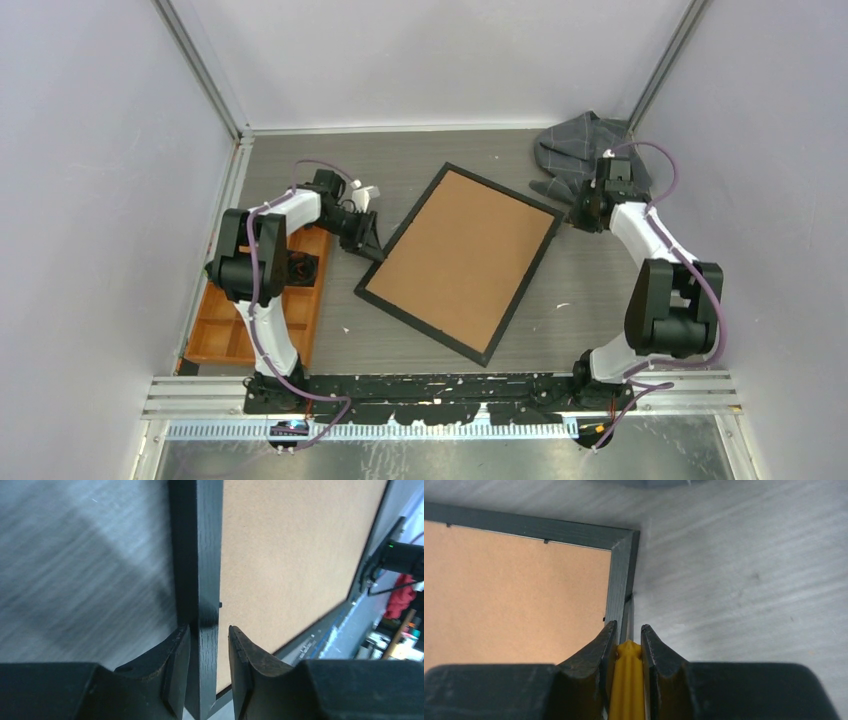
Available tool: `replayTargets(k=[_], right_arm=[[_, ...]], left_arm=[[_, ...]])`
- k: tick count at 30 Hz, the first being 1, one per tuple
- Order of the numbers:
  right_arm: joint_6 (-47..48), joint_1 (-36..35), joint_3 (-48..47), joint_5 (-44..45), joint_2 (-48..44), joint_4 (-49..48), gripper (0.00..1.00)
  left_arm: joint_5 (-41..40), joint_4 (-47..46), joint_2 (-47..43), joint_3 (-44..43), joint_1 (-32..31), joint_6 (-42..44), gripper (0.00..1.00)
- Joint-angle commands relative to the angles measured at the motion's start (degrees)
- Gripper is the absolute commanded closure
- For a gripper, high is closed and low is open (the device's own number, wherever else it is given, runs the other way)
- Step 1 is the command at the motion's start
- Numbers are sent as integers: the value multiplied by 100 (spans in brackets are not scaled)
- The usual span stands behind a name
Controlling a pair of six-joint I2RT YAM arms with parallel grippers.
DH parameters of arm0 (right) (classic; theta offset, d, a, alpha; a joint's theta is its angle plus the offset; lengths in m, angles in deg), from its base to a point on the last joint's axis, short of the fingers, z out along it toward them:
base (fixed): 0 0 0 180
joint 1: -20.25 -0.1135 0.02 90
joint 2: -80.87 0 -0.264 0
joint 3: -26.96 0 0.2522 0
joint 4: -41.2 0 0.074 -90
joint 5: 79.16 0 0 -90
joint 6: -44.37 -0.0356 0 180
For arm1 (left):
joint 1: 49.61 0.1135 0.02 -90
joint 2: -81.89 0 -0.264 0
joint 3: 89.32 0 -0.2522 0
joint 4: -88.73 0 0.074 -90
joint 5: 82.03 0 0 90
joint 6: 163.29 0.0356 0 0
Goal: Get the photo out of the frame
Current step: Adjust the photo frame at the center of the board.
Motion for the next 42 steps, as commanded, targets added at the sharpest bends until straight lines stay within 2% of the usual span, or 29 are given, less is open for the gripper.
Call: replayTargets(k=[1,8,14,21,27,31,37,42], right_arm=[[-593,-103,-465,-1299,510,-869,99],[-672,-104,-1075,-1764,1100,-1101,99],[-327,-104,-1005,-835,778,-1230,99],[-200,-95,-1041,-692,357,-1168,99],[-52,-100,-738,-378,364,-1212,99],[-39,-97,-655,-481,384,-1226,99],[-65,-95,-592,-622,374,-1242,99],[-82,-100,-549,-758,416,-1242,99]], left_arm=[[1078,1097,117,-330,-77,452,65],[1259,1583,-45,-137,-132,903,64],[1473,1477,-474,54,-151,971,62],[1512,1474,-445,183,-542,1109,59],[1823,1255,-878,-63,-226,926,57],[991,912,-1258,71,-156,486,56],[233,1102,-909,242,-147,678,56],[-330,697,-800,475,-147,412,54]])
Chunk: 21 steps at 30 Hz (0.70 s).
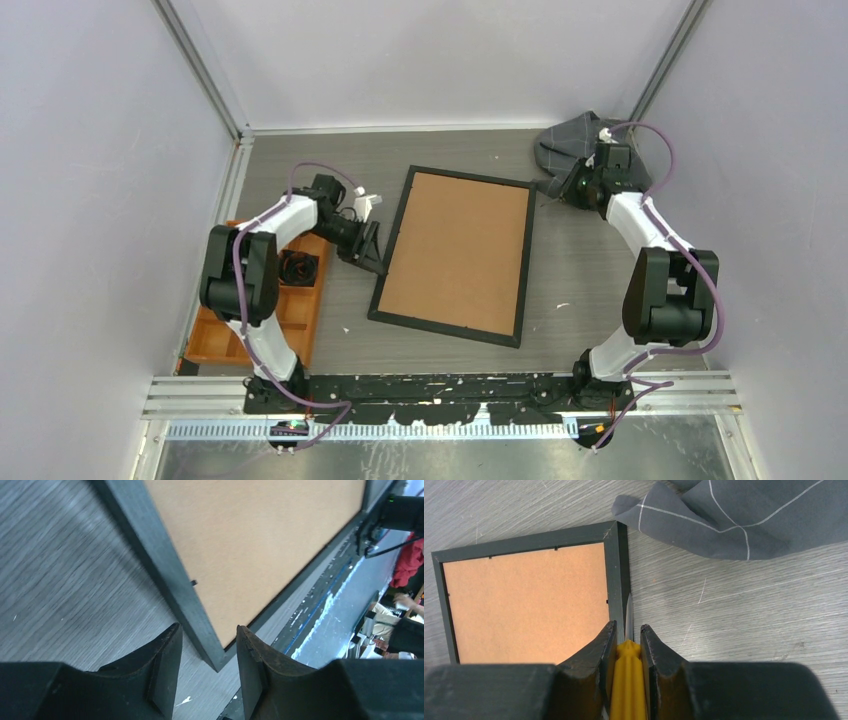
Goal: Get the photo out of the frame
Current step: Adjust the photo frame at the center of the board.
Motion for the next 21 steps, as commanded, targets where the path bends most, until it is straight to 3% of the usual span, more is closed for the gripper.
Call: replayTargets(k=[1,8,10,15,17,21], right_arm=[[34,-21,19,-229,-72,-221,99],[-60,-29,-59,-639,347,-159,99],[-104,-36,-137,-694,507,-121,99],[-159,-145,-356,-844,811,-133,99],[-116,-276,-500,-921,876,-138,99],[139,-786,-935,-885,1015,61,99]], left_arm=[[-564,-313,133,151,-7,-218,54],[-162,-396,552,174,-18,-248,53],[86,-437,691,226,-67,-257,45],[383,-464,819,193,-231,-258,43],[522,-442,819,187,-344,-197,25],[752,-509,732,193,-585,-234,6]])
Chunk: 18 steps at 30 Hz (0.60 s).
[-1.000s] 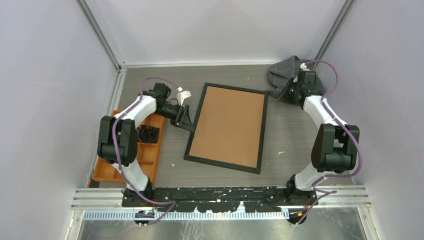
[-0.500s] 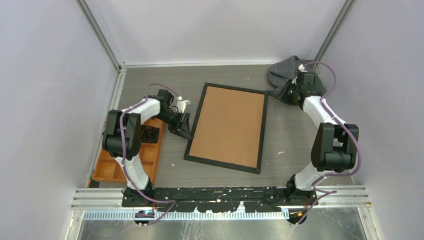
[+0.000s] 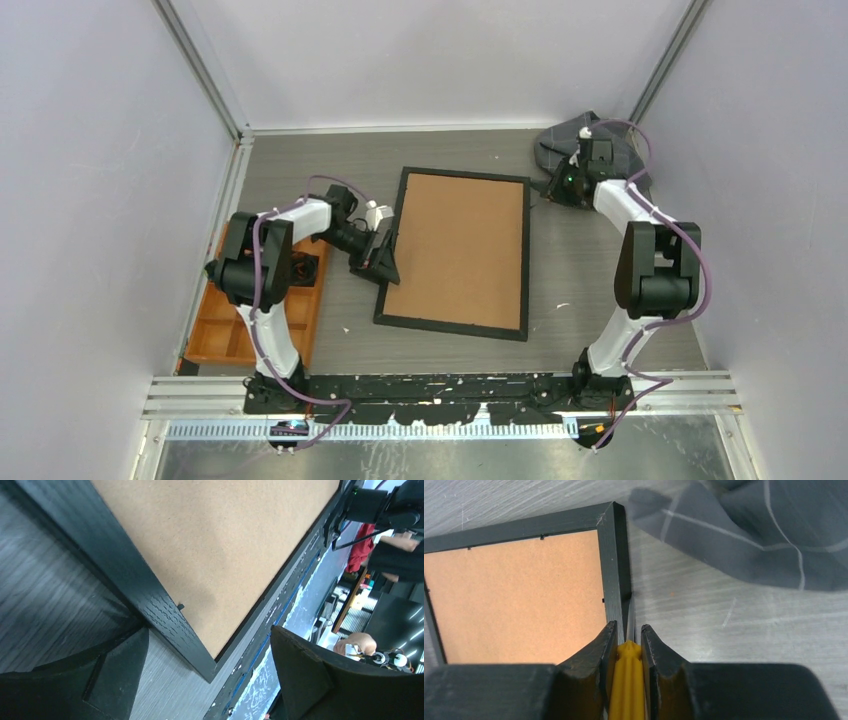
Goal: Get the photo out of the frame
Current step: Adjust the photo frame at the center of the board.
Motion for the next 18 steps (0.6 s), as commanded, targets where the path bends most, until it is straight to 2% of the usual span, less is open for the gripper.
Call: replayTargets(k=[1,5,10,18], right_arm=[[128,-750,-655,-487,217,122,99],[50,-963,-1244,-516,616,338,99],[96,-961,-1729,-212,959,428,100],[514,-800,-1555,379,216,388,99]], left_arm=[[260,-285,-32,46,-421,92,6],[245,-306,-28,2,-638,75,0],[353,-308,154,-111,-683,0,0],[581,-763,11,37,-691,-105,0]])
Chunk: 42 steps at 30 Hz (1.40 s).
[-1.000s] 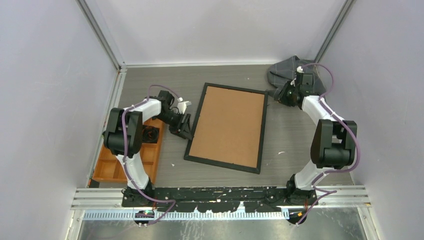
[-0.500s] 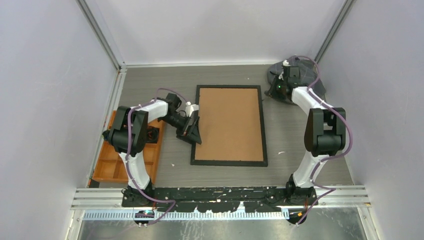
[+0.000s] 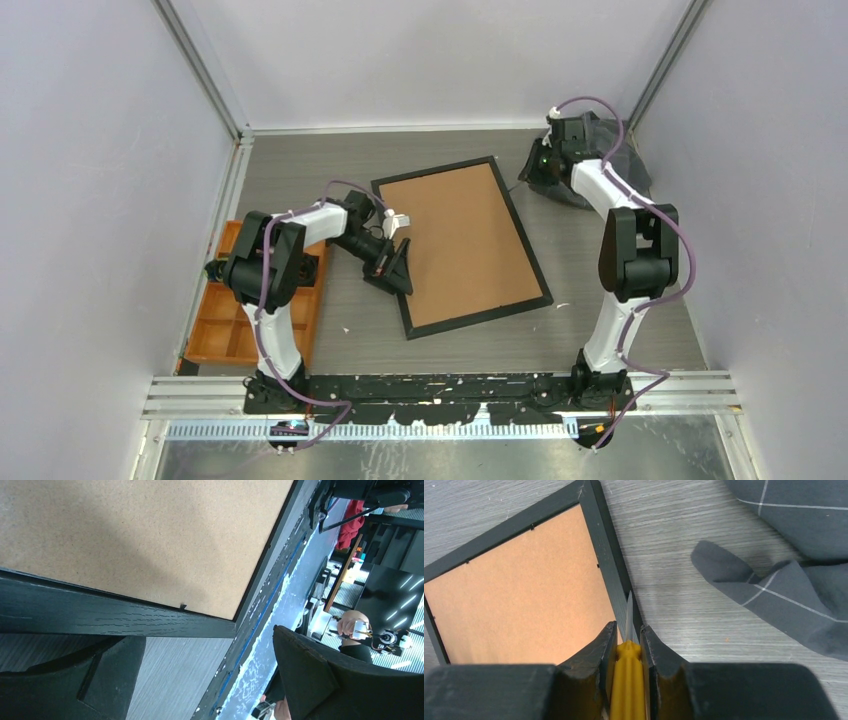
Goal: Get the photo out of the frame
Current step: Adjust the photo frame at the center of the board, then release the photo frame item from the photo frame.
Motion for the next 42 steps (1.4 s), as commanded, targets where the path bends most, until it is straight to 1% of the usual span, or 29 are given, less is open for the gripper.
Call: replayTargets(k=[1,5,8,14,16,18,19,22,24,26,29,32,36,40,42], right_arm=[[314,9,3,128,-850,63,99],[379,-17,200,109,-1058,124,99],[373,-92,368,119,-1190,53,99],[536,-249,528,176,-1462,79,99],[545,-277,643,-124,-1615,147,99],[507,-303,877,-665,-1806,150,99],[441,-309,1015,-1080,-1957,148,99],[186,-374,1706,-2007,-2263,-126,99],[44,-539,2131,-2355,-2391,-311,99],[-155,-768,2562,-2611,-2473,-667,99],[-611,-1034,3125,-3045,-2512,-1487,99],[-888,-1305,3362,-3169,-2468,-2031,99],[-813,-1646,3480,-3229,-2266,-2145,99],[-764,-1697,3564,-3190,-2044,-2249,99],[-756,-1698,3556,-3226,-1935,-2244,99]], left_arm=[[272,-923,-54,50,-49,-2,0],[356,-846,39,-24,-49,32,0],[519,-1013,-54,47,-61,-56,0],[530,-988,-103,-32,-329,95,0],[600,-944,-39,-105,-433,159,0],[705,-924,43,-155,-498,188,0],[770,-927,91,-161,-505,199,0],[935,-855,158,-138,-498,345,0],[1093,-857,184,-126,-489,380,0],[1216,-887,181,-109,-488,412,0],[1238,-894,225,-123,-488,407,0],[1215,-950,256,-126,-482,386,0],[1104,-1045,206,-90,-403,386,2],[886,-1128,134,-106,-173,296,5],[606,-1241,51,-98,-79,183,5]])
